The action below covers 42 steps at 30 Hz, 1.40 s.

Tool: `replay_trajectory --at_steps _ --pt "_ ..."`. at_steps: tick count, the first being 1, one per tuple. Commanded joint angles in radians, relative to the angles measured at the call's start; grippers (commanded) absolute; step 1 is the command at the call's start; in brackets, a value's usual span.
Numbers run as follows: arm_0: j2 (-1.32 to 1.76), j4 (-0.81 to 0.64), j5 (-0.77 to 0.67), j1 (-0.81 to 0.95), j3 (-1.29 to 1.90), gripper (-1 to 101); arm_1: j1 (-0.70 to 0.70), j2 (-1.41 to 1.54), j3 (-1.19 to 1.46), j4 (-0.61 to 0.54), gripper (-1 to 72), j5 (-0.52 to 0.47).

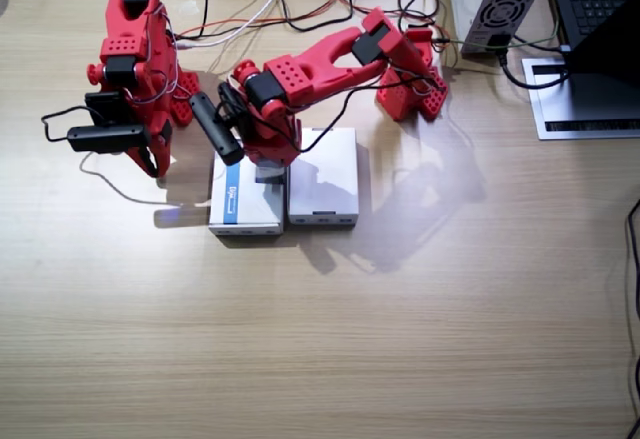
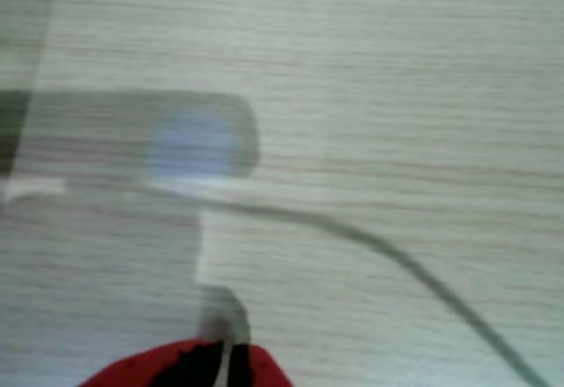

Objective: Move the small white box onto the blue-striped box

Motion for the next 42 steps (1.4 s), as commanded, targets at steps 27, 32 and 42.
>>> replay_trajectory --at_steps 27,32,42 --pt "0.485 0.034 0.049 -0.009 0.086 34 -0.008 0.026 -0.011 -0.006 0.4 0.020" --pt "0.871 -0.003 0.179 -0.396 0.528 6 -0.034 0.026 -0.011 -0.009 0.2 0.051" --pt "1.454 -0.815 0.334 -1.014 1.804 0 -0.029 0.026 -0.011 -0.011 0.2 0.054"
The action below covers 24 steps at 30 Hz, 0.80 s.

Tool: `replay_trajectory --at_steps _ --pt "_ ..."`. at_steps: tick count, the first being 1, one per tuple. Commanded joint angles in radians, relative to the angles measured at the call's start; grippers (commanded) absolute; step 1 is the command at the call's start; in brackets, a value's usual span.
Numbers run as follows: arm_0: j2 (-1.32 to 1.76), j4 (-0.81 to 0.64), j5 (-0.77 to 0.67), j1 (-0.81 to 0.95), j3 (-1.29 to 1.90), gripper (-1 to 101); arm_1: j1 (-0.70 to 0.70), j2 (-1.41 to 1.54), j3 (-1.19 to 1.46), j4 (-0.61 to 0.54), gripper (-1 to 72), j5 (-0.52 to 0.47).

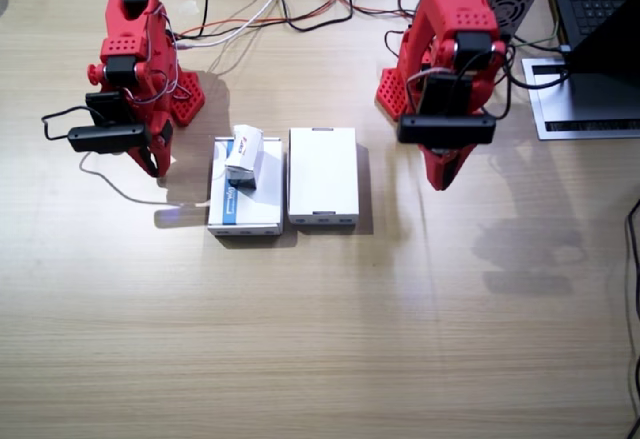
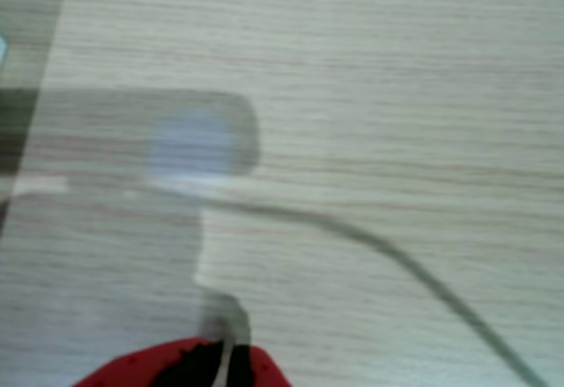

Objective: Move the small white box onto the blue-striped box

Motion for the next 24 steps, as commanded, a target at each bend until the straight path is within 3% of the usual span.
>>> replay_trajectory --at_steps 1,4,7,8,9,10,13,16,24 --pt "0.078 -0.150 0.028 -0.037 0.184 0 -0.017 0.026 -0.011 -0.011 0.2 0.002" --pt "0.147 -0.187 0.098 -0.006 0.314 0 0.020 0.026 -0.011 -0.008 0.2 -0.026" --pt "0.423 -0.163 0.213 0.008 0.525 0 0.023 0.026 -0.011 -0.009 1.4 -0.003" --pt "0.635 -0.074 0.235 -0.008 0.601 0 0.025 0.026 -0.011 -0.009 1.8 0.002" --pt "0.882 0.135 0.259 -0.014 0.620 0 0.025 0.026 -0.011 -0.012 2.1 0.034" --pt "0.923 0.181 0.302 -0.014 0.621 0 0.028 0.026 -0.011 -0.018 3.1 0.081" --pt "0.928 0.222 0.334 -0.049 0.620 0 0.028 0.026 -0.011 -0.020 3.5 0.097" --pt "0.928 0.272 0.413 -0.057 0.620 0 0.014 0.026 -0.011 -0.006 2.8 -0.044" --pt "0.928 0.272 0.413 -0.075 0.620 0 0.012 0.026 -0.011 -0.006 2.8 -0.035"
